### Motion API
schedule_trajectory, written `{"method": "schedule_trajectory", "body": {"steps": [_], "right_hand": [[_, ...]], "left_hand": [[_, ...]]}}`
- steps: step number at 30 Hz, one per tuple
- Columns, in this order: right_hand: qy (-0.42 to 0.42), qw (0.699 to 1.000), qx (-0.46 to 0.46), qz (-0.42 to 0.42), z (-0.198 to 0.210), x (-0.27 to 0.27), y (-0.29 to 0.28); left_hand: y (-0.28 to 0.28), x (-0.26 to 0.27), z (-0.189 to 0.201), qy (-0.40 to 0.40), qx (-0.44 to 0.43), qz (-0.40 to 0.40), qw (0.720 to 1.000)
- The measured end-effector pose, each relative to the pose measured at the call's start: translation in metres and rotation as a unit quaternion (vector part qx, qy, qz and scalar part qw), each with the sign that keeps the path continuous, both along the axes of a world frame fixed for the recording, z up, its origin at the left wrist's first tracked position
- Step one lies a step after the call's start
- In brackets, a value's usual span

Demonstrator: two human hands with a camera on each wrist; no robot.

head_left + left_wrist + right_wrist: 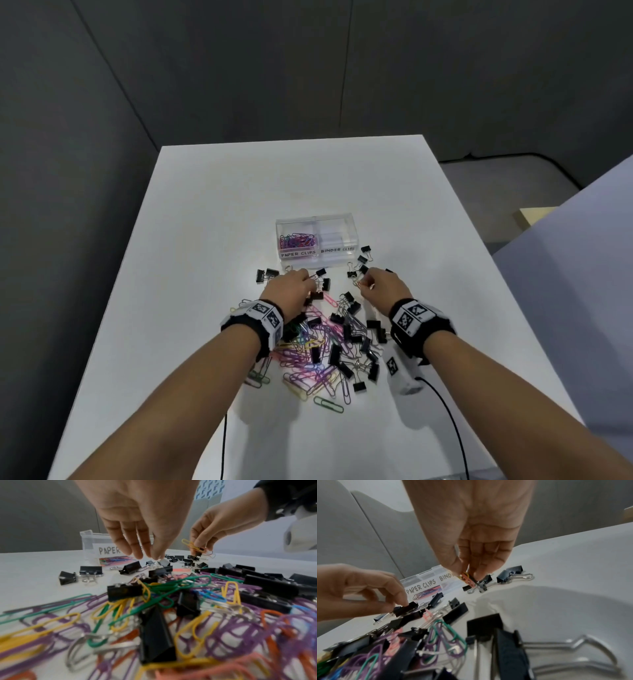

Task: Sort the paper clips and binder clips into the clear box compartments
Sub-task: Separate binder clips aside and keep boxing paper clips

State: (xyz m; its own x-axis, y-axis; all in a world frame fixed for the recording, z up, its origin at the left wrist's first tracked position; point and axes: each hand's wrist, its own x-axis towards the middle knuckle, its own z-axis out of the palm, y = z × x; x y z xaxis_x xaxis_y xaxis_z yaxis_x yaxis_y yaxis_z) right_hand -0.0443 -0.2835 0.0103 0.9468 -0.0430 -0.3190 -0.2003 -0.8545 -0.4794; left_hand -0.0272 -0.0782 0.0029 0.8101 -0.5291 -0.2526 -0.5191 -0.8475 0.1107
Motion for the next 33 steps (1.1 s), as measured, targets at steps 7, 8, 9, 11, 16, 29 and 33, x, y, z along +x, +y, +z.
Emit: {"method": "schedule_trajectory", "body": {"steps": [7,8,9,11,16,29,33], "right_hand": [[-0.005,0.996,0.092,0.010,-0.015,0.006,-0.005],[-0.003,0.994,0.109,0.007,-0.016,0.006,-0.004],[-0.003,0.992,0.125,0.002,-0.016,0.006,-0.004],[-0.007,0.987,0.161,-0.019,-0.015,0.008,-0.004],[-0.006,0.966,0.248,-0.073,-0.013,0.012,-0.008],[0.030,0.995,-0.027,0.095,-0.010,0.004,0.000],[-0.004,0.966,-0.140,0.217,-0.011,0.003,0.022]], "left_hand": [[-0.017,0.003,-0.005,-0.023,-0.001,-0.094,0.995],[-0.021,0.002,-0.006,-0.022,0.007,-0.092,0.995],[-0.024,0.001,-0.008,-0.020,0.025,-0.087,0.996],[-0.029,0.000,-0.012,-0.019,0.055,-0.072,0.996],[-0.032,0.002,-0.012,-0.032,0.079,-0.079,0.993],[-0.028,-0.002,-0.010,-0.015,0.058,-0.064,0.996],[-0.027,-0.003,-0.011,-0.004,0.061,-0.052,0.997]]}}
